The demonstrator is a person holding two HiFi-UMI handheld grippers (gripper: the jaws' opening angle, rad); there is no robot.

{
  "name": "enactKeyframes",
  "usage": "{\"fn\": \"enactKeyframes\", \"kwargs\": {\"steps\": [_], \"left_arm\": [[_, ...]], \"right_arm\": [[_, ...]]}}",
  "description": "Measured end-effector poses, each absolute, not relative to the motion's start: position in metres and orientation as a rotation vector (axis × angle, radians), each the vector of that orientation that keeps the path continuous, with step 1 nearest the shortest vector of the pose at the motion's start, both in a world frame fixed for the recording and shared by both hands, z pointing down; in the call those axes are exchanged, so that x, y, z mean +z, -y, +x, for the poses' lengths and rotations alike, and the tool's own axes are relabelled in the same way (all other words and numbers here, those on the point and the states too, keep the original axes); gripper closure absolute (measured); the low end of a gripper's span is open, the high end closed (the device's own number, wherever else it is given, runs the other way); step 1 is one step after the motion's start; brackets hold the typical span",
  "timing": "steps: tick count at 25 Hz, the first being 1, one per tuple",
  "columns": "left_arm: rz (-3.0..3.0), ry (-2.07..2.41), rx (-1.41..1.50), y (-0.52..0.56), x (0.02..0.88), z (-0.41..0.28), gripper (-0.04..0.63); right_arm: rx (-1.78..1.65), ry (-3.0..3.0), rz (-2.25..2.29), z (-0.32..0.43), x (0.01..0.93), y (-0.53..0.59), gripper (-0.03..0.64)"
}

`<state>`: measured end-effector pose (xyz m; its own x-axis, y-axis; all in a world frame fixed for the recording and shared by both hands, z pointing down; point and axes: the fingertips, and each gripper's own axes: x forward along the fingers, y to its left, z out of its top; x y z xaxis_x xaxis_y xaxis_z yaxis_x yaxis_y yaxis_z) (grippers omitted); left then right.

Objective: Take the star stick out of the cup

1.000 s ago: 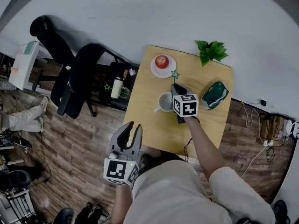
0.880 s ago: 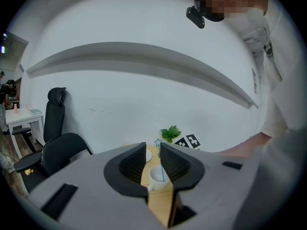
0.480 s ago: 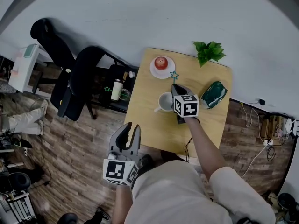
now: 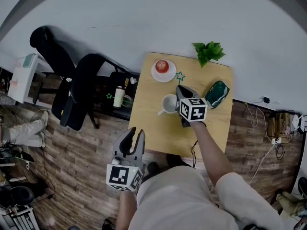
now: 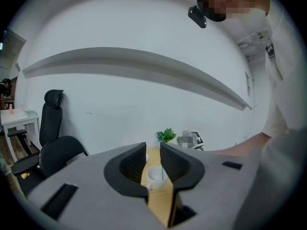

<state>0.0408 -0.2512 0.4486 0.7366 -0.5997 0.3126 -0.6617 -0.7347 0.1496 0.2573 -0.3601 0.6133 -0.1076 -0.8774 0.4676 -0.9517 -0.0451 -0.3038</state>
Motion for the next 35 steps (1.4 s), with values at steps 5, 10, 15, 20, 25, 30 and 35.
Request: {"fn": "enactKeyframes", "kwargs": {"steps": [5,10,15,20,25,30,35], "left_arm": [[2.72,0.963,0.345,0.244,0.442,0.037,0.506],[2.741,0.937,0.327,0.237,0.436,0.031,0.508],[2.762,0.901,0.305,0.225,0.431,0.025,0.508],[2.777,0.867,0.281,0.214,0.426,0.014,0.508],[2.797,0.826,0.262,0.198,0.422,-0.002,0.508],[2.811,0.779,0.25,0.18,0.42,-0.018,0.508],[2.832,0.726,0.243,0.159,0.417,-0.036,0.508]], "right_arm": [[0.823,2.093,2.064,0.259,0.59,0.351,0.606],[0.772,2.117,2.112,0.258,0.566,0.341,0.606],[0.721,2.123,2.152,0.255,0.543,0.327,0.606],[0.686,2.12,2.188,0.247,0.525,0.31,0.606],[0.651,2.111,2.216,0.232,0.511,0.286,0.606],[0.63,2.103,2.24,0.212,0.501,0.258,0.606],[0.615,2.091,2.268,0.188,0.494,0.224,0.606]]}}
